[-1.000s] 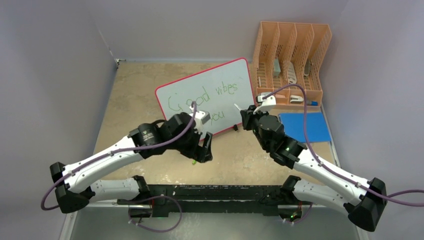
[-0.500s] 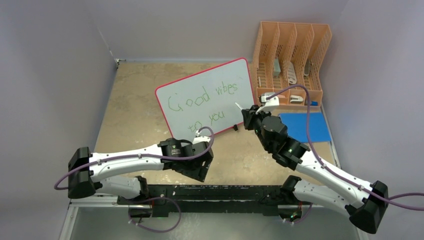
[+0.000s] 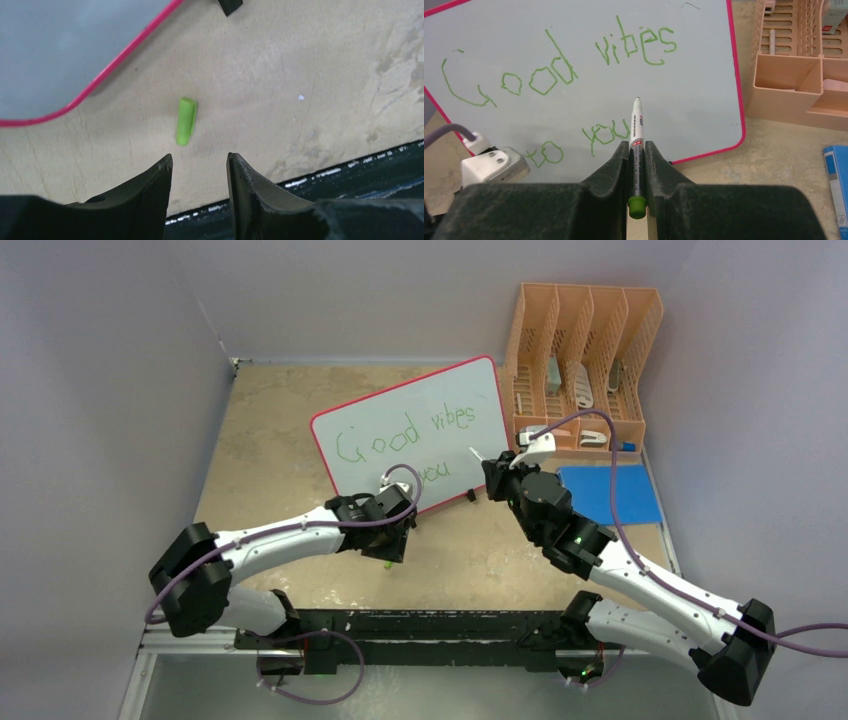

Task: Write a sentence on the whiteboard
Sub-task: Pick up the pen cap from the center of the board.

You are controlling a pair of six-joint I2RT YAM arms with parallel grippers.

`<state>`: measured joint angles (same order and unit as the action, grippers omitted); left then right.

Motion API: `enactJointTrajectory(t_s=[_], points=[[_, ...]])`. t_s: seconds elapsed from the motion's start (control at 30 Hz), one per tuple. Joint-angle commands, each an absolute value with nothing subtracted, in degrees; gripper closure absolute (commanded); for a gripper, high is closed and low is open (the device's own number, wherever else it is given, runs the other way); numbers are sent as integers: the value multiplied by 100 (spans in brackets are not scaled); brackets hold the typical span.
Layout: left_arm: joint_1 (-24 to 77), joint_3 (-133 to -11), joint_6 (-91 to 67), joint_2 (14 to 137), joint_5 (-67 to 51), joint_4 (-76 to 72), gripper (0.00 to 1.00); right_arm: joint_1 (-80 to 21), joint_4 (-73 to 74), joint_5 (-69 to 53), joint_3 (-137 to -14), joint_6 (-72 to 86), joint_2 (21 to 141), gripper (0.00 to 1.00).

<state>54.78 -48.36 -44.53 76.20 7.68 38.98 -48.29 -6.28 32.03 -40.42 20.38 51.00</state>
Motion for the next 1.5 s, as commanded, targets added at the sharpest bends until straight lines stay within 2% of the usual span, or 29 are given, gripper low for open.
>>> enactJointTrajectory(t_s=[0.0, 0.2, 0.4, 0.83, 1.0, 1.17, 1.47], points=[[5194, -4893, -3888, 7962, 504, 3217, 59, -4805, -792, 3276, -4034, 2109, 5071, 100], [5058, -5002, -3658, 8316, 495, 3276, 60, -4808, -815, 3276, -4030, 2091, 5075, 100], [5061, -5078, -3526, 8639, 259, 3287, 69, -4808, -817, 3281, -4029, 2086, 5111, 100], [5036, -5108, -3444, 9035, 236, 3204, 71, -4807, -835, 3276, -4008, 2096, 5074, 100], [5030, -5087, -3483, 9104, 193, 3177, 84, -4803, -853, 3271, -4016, 2085, 5084, 100], [5027, -5132, -3623, 8668, 167, 3314, 100, -4806, -899, 3298, -4017, 2045, 5089, 100], [4965, -5816, -4034, 7073, 589, 3687, 100, -4808, -1322, 2862, -3952, 1894, 4783, 100]])
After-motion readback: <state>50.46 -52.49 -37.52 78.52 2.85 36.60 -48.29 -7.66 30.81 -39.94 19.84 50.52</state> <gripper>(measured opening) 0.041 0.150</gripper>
